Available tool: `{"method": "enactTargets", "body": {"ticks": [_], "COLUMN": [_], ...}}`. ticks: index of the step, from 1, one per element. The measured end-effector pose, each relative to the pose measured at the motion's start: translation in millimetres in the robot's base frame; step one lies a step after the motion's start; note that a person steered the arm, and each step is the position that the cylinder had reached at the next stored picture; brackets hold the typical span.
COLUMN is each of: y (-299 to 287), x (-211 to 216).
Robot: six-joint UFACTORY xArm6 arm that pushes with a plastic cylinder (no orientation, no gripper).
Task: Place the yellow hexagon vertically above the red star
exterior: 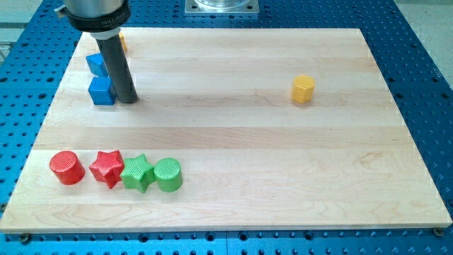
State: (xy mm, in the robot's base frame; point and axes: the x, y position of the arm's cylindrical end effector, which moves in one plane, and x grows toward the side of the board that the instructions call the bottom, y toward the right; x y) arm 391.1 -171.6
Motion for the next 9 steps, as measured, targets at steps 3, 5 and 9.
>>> {"method": "enactTargets", "body": {"ticks": [3,5,9], "y": [-2,165,338], "x": [3,2,-23]}}
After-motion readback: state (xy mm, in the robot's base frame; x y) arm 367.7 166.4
